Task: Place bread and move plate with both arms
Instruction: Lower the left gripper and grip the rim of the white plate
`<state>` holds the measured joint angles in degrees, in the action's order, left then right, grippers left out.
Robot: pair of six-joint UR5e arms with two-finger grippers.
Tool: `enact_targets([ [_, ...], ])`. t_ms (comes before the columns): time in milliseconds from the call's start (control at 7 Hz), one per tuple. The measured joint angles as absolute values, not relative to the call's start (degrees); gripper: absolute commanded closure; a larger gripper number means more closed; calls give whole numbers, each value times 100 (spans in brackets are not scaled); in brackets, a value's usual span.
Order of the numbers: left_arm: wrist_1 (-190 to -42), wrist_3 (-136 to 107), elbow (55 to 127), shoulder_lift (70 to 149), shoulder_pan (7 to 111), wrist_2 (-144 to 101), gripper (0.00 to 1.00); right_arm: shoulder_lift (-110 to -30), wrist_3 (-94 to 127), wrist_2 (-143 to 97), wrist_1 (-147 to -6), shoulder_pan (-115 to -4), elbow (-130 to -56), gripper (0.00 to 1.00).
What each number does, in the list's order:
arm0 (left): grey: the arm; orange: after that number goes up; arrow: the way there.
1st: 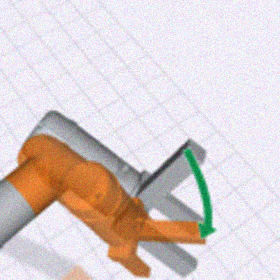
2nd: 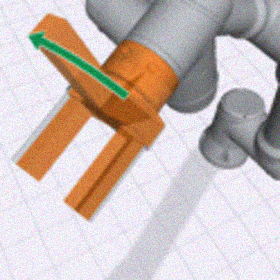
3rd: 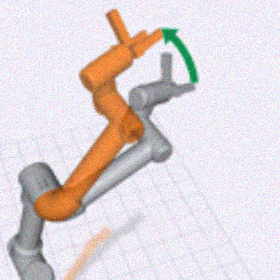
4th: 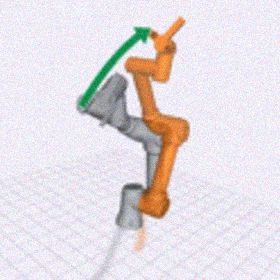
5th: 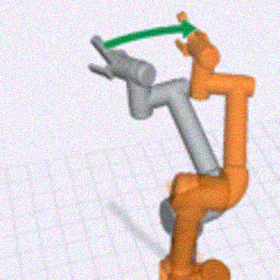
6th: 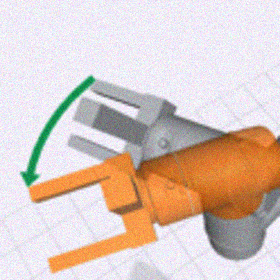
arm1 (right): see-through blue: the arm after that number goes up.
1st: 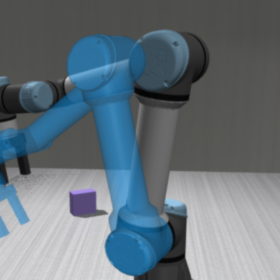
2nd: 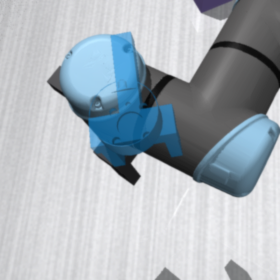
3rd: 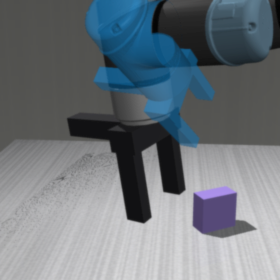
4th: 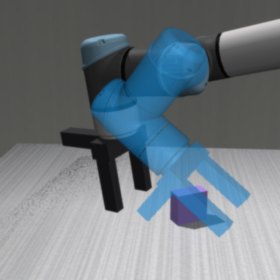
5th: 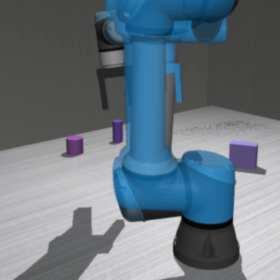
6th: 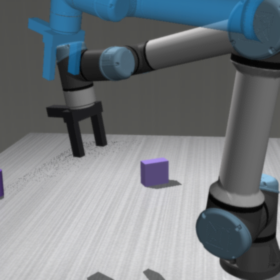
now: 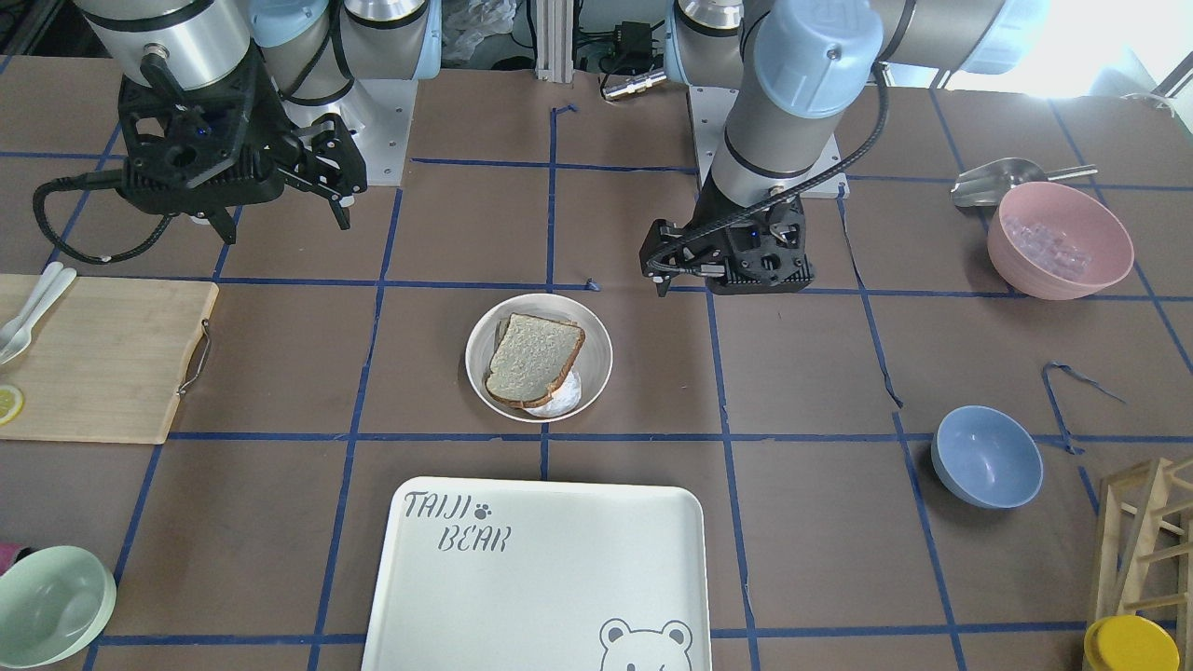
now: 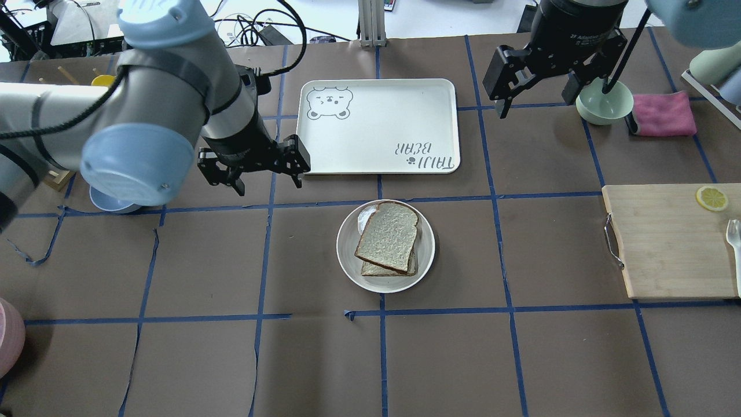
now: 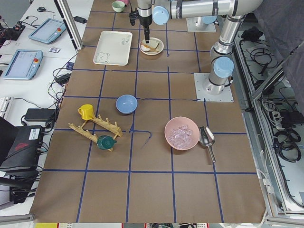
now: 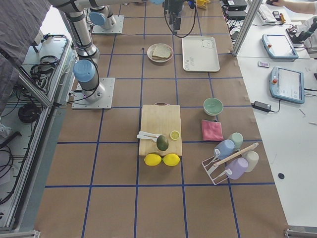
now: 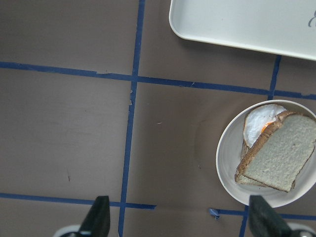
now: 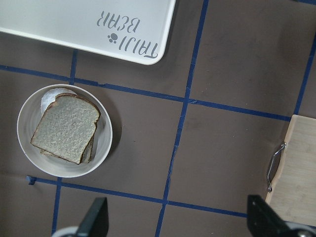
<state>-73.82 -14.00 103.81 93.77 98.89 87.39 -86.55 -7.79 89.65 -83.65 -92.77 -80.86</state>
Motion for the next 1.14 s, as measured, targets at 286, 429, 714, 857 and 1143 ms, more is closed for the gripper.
enact_targets([
  [286, -5696, -1854, 11456, 9678, 10280, 8726, 0, -8705, -808, 8971, -8356, -9239, -8108, 0],
  [429, -5184, -2001, 11729, 9897, 10392, 8704, 2, -8707, -814, 8971, -8352, -9235, -8111, 0],
  [714, -4843, -2124, 11879, 10349, 10505, 8529, 11, -8719, -815, 8966, -8374, -9231, -8155, 0],
  [857, -4762, -2121, 11890, 10495, 10522, 8486, 25, -8723, -812, 8965, -8394, -9230, -8177, 0],
  [1143, -4709, -2074, 11893, 10633, 10528, 8468, 57, -8727, -809, 8965, -8413, -9229, -8189, 0],
])
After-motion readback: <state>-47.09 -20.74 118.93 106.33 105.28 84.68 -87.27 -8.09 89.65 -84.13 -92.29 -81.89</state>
